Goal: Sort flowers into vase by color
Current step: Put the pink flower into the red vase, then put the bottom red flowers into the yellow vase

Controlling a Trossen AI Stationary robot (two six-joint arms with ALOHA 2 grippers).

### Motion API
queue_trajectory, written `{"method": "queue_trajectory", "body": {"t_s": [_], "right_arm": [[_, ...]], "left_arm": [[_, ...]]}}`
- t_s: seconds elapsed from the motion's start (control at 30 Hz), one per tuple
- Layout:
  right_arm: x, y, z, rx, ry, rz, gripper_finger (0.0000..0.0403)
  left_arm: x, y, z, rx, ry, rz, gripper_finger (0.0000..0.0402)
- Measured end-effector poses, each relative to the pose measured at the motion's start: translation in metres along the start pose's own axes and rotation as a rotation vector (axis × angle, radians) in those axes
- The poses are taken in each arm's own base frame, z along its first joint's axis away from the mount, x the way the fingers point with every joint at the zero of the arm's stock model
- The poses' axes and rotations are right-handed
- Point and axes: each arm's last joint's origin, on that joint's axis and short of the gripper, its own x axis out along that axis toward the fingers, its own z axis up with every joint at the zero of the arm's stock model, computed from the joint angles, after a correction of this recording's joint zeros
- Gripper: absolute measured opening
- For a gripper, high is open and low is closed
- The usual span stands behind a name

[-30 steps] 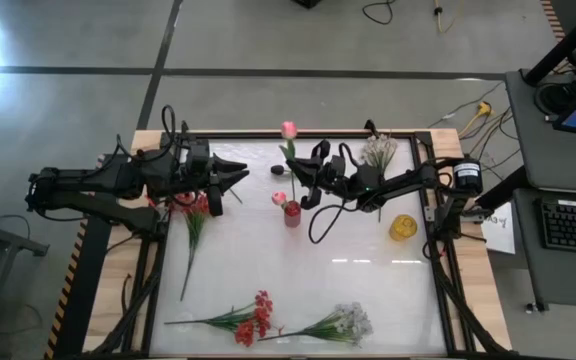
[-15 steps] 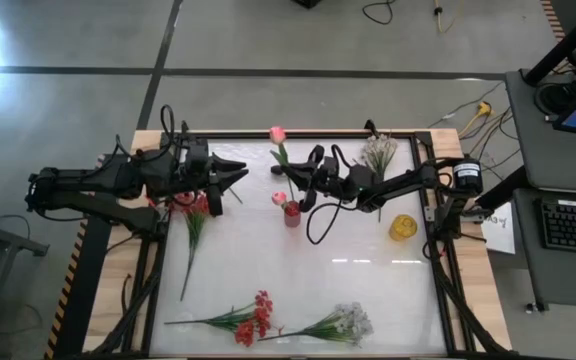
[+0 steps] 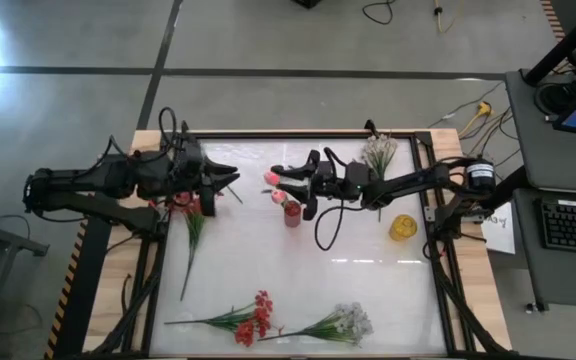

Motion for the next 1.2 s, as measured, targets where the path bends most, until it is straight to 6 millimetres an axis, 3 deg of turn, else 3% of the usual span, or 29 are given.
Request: {"method": "queue_trajectory", "body": {"t_s": [0.3, 0.47, 0.63, 0.83, 1.2], "right_arm": [[-0.032, 0.012, 0.034, -0.080, 0.309, 0.001, 0.0196], [-0.055, 0.017, 0.060, -0.077, 0.356, -0.004, 0.0194], [-0.067, 0.022, 0.076, -0.016, 0.338, -0.004, 0.0194], [-0.072, 0.033, 0.077, 0.079, 0.368, 0.015, 0.0192], [-0.080, 0.058, 0.060, 0.138, 0.550, 0.074, 0.0191]], "left_arm": [[-0.015, 0.010, -0.013, -0.025, 0.135, 0.054, 0.0075], [-0.003, 0.009, -0.025, -0.022, 0.256, 0.033, 0.0075], [0.013, 0.001, -0.045, -0.039, 0.485, -0.058, 0.0075], [0.023, -0.023, -0.077, -0.067, 0.770, -0.131, 0.0075], [0.022, -0.082, -0.136, -0.084, 1.046, -0.113, 0.0075]]}}
